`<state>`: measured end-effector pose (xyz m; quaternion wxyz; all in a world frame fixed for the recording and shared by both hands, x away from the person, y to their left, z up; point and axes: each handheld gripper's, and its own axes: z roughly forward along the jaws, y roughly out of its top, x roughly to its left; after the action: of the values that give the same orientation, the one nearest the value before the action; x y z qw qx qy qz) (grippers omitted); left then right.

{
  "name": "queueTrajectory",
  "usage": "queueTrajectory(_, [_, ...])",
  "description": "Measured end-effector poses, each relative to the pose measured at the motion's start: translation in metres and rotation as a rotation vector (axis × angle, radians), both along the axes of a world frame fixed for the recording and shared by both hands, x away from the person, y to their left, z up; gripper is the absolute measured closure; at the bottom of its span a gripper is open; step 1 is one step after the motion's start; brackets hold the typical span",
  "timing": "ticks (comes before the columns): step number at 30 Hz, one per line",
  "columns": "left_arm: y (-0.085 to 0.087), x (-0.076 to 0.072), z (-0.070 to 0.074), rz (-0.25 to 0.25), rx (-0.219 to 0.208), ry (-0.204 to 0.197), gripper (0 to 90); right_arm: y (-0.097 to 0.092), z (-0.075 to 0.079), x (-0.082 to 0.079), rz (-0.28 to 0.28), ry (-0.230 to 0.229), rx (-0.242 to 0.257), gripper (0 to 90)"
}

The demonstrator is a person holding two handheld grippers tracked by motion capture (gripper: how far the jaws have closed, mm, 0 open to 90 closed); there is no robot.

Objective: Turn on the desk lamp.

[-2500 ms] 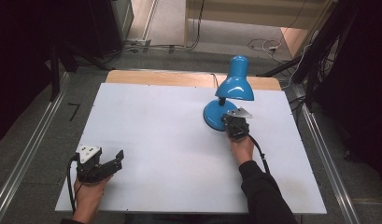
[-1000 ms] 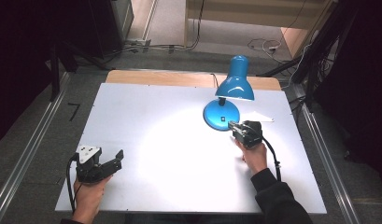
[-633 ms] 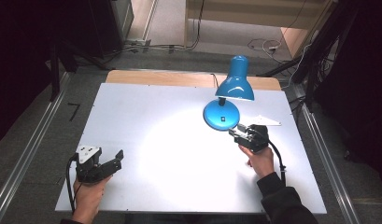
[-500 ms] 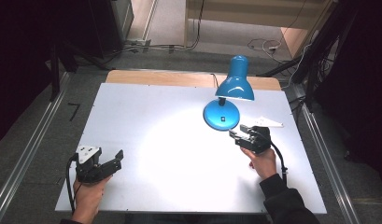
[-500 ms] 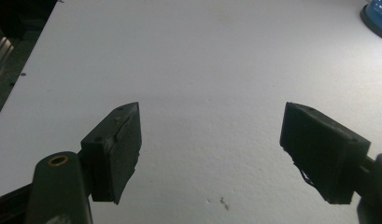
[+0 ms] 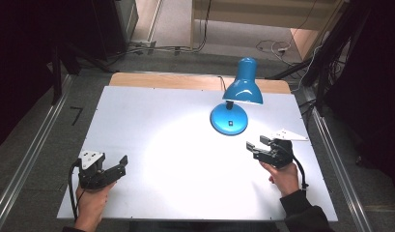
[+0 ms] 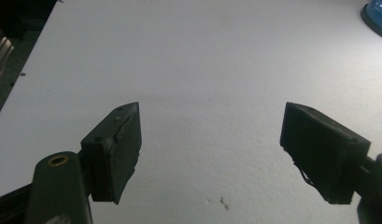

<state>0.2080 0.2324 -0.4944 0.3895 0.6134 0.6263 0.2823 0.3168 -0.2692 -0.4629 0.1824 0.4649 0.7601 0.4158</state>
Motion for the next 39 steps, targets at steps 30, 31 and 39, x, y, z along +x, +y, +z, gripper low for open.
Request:
queueTrajectory(30, [-0.001,0.000,0.000,-0.001,0.003,0.002,21.6,-0.048,0.002,-0.032,-0.067,-0.008,0.010,32.2])
queueTrajectory(31, [-0.001,0.000,0.000,0.000,0.003,0.002,21.6,-0.050,0.002,-0.034,-0.069,-0.009,0.009,32.2])
queueTrajectory(39, [-0.001,0.000,0.000,0.002,0.004,0.003,21.6,-0.070,0.000,-0.045,-0.116,-0.007,0.007,31.9])
